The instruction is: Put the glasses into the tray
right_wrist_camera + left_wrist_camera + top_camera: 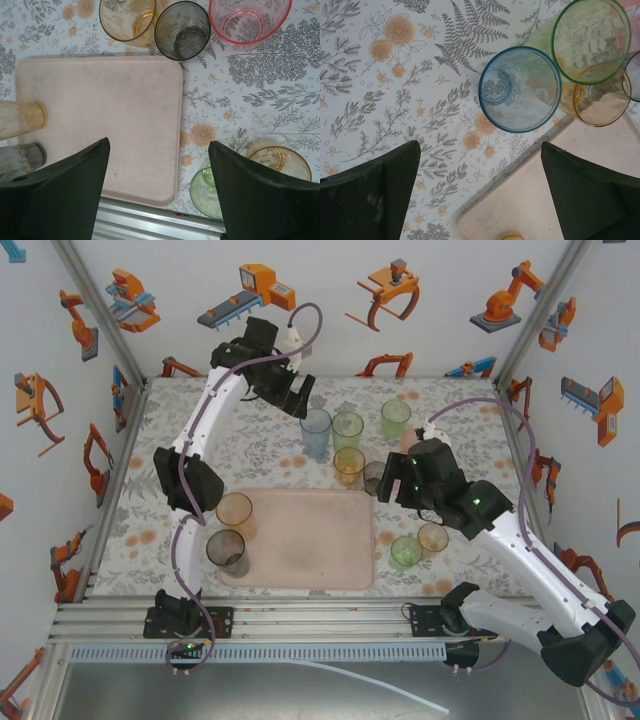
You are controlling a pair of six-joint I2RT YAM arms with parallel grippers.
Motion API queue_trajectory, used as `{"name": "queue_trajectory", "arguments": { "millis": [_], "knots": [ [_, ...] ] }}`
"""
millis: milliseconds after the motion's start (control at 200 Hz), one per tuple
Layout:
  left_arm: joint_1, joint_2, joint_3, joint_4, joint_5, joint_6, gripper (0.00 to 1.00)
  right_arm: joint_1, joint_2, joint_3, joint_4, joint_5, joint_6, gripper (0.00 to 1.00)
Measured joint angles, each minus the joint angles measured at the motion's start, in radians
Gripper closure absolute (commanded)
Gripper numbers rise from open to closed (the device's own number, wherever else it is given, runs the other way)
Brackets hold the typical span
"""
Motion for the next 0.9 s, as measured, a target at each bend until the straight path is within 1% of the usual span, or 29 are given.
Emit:
{"name": "queue_trajectory", "arguments": {
  "millis": [471, 901],
  "knots": [
    [-0.006, 0.081, 0.032, -0.003, -0.021, -0.003, 0.02, 0.000, 0.010, -0.009, 0.000, 0.009, 0.000, 0.28],
    [-0.027, 0.120, 0.058, 0.009, -0.053, -0.015, 0.10, 0.000, -0.009, -0.042, -0.003, 0.017, 0.000, 0.29]
  ]
}}
